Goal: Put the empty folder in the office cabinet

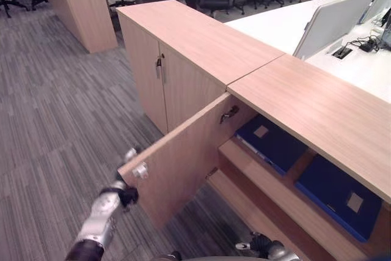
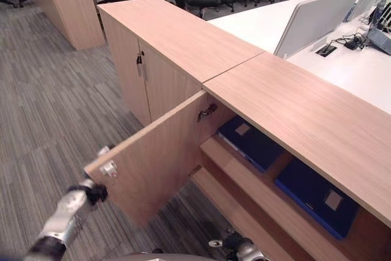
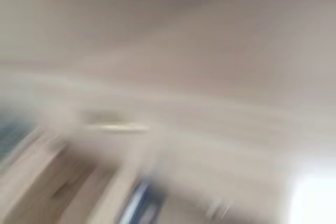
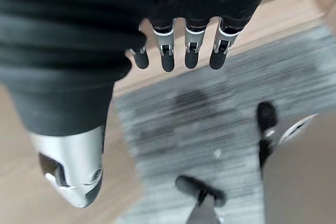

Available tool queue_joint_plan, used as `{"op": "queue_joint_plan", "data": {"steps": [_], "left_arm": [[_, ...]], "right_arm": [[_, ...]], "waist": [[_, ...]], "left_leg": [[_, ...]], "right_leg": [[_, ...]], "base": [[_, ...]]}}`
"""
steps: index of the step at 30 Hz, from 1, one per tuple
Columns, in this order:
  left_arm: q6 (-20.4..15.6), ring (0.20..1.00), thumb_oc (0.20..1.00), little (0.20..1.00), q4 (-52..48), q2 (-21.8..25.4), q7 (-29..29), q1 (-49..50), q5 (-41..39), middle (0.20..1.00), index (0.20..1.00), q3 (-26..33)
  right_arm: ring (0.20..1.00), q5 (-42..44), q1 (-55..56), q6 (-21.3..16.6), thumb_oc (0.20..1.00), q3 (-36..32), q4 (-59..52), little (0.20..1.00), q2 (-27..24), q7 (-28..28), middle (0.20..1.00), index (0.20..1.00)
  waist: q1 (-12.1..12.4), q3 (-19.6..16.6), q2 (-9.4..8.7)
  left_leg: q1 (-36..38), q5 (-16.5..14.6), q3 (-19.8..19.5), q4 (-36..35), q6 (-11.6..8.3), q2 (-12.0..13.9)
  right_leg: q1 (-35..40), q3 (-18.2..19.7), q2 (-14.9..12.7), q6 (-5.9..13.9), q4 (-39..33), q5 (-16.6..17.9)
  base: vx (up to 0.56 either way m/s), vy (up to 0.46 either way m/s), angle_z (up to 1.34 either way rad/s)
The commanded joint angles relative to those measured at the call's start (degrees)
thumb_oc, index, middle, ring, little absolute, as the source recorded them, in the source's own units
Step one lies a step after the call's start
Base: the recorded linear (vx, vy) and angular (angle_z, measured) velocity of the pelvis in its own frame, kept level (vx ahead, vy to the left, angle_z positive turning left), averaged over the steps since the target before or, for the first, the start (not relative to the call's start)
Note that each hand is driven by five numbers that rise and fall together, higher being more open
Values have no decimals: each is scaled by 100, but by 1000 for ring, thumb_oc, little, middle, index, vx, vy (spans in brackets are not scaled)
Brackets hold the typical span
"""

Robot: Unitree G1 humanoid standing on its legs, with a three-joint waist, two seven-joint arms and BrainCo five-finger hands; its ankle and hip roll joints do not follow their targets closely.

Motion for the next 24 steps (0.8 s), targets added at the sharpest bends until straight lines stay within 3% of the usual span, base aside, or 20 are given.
{"op": "queue_joint_plan", "data": {"steps": [1, 7, 16, 19, 20, 22, 24], "left_arm": [[83, 1000, 1000, 1000, -261, -756, -492, -660, -269, 1000, 1000, -470], [276, 1000, 1000, 1000, -303, -380, -695, 46, -312, 1000, 1000, -438], [260, 1000, 1000, 1000, -183, -446, -525, 205, -310, 1000, 1000, -151], [245, 1000, 1000, 1000, -107, -491, -483, 119, -239, 1000, 1000, -218], [264, 1000, 1000, 1000, -94, -547, -452, 77, -204, 1000, 1000, -260], [239, 1000, 1000, 1000, -123, -574, -445, 41, -210, 1000, 1000, -240], [302, 1000, 1000, 1000, -269, -636, -460, 48, -258, 1000, 1000, -123]], "right_arm": [[1000, 163, -269, -83, 1000, 76, 121, 1000, 251, 53, 1000, 1000], [1000, 104, -545, -39, 1000, 245, 261, 1000, 282, 160, 1000, 1000], [1000, 367, -450, -5, 1000, 65, 87, 1000, 229, 110, 1000, 1000], [1000, 419, -385, 21, 1000, -1, 147, 1000, 127, 160, 1000, 1000], [1000, 442, -325, 40, 1000, -113, 267, 1000, 72, 195, 1000, 1000], [1000, 319, -92, 71, 1000, -160, 263, 1000, -10, 226, 1000, 1000], [1000, 64, 92, 80, 1000, -393, 736, 1000, -269, 108, 1000, 1000]], "waist": [[-344, -171, -41], [-325, -186, -1], [-474, -70, 30], [-618, 38, 158], [-714, 102, 270], [-802, 162, 303], [-793, 179, 349]], "left_leg": [[-129, -370, -282, 67, -8, 186], [-160, -361, -255, 80, -4, 188], [-266, -303, -196, 65, 0, 109], [-319, -308, -209, 102, 12, 175], [-337, -311, -106, 129, 45, 226], [-323, -307, 65, 126, 67, 244], [-367, -275, 344, 135, 129, 312]], "right_leg": [[-371, -106, -115, 357, -569, 1056], [-417, -47, -116, 349, -560, 1074], [-520, -132, -324, 373, -510, 1374], [-644, 282, -359, 373, -244, 1148], [-622, 484, -352, 294, 134, 743], [-589, 488, -420, 272, 503, 618], [-370, 261, -469, 210, 1118, 327]], "base": [[-39, -10, -3], [-44, 8, -13], [-66, 44, -6], [-83, 70, -1], [-58, 62, -17], [-72, 69, -36], [-98, 43, -64]]}}
